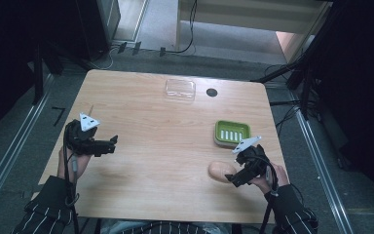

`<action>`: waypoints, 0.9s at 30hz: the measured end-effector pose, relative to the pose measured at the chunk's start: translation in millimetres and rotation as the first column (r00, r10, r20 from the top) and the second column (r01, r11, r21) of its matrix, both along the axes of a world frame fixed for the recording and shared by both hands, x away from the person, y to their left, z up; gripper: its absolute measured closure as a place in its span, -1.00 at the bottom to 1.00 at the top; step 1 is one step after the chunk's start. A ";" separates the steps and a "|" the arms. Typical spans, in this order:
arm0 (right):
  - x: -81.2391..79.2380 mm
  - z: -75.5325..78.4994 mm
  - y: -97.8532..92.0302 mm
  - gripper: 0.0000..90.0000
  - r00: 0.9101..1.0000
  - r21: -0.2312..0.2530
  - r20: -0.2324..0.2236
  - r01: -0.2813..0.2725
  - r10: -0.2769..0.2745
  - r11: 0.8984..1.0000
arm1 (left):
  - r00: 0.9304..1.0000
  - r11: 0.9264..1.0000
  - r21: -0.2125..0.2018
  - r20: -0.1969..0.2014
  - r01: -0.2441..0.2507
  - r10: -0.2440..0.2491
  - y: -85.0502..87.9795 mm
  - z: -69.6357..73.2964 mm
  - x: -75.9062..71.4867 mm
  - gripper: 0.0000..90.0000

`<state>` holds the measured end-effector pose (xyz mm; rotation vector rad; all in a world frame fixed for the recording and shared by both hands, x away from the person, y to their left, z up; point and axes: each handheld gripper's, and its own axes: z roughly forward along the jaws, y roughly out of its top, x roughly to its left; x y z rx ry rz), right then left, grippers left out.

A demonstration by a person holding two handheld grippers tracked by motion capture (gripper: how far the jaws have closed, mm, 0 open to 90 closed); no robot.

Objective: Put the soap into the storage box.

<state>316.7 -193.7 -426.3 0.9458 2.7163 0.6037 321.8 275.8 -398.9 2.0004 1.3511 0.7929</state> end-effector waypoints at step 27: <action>29.5 -25.8 34.5 -0.99 0.973 -0.084 -0.144 -0.194 0.180 0.977 | 1.000 1.000 -0.004 0.002 0.000 0.000 0.4 -0.1 0.3 -1.00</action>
